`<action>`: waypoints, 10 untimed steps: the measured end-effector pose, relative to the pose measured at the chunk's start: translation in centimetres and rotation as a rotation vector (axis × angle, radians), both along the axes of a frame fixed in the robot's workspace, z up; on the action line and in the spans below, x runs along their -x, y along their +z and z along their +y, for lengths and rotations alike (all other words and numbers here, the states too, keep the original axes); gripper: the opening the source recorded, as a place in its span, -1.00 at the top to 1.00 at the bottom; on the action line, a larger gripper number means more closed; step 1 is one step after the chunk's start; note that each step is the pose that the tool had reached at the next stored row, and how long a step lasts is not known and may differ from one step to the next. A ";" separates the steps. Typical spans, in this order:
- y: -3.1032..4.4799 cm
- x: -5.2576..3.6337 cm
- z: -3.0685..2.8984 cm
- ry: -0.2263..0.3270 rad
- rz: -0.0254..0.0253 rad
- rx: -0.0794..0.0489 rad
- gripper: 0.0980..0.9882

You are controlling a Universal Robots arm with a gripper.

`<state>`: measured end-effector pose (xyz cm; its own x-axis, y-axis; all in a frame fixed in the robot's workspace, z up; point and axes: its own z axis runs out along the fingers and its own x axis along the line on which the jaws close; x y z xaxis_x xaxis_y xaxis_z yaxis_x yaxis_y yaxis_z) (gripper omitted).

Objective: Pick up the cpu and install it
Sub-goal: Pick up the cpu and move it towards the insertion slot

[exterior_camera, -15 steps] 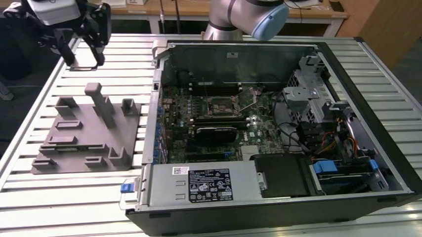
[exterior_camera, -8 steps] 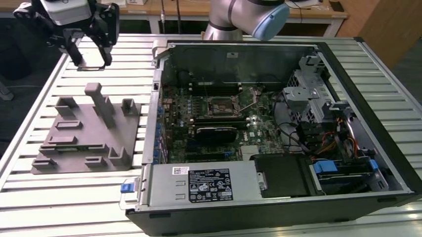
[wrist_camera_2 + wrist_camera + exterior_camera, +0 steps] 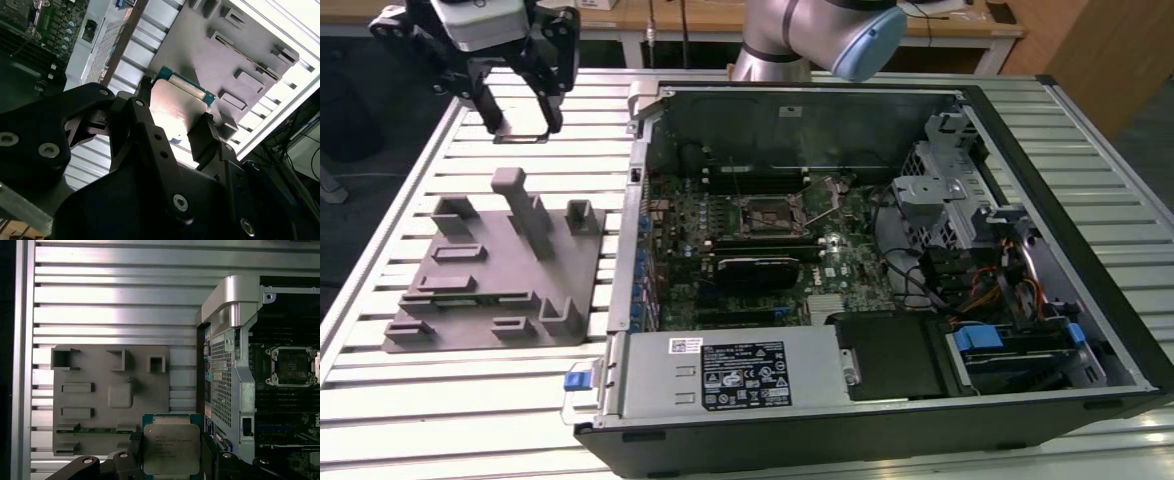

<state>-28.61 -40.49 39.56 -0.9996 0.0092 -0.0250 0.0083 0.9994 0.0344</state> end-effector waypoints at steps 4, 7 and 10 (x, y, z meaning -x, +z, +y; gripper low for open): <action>0.00 -0.72 0.00 0.000 -0.0001 0.000 0.00; 0.00 -1.28 0.00 0.000 0.0000 0.000 0.00; 0.00 -1.84 0.00 0.000 0.0000 0.000 0.00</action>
<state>-26.77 -40.49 39.56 -0.9996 0.0091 -0.0250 0.0082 0.9994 0.0345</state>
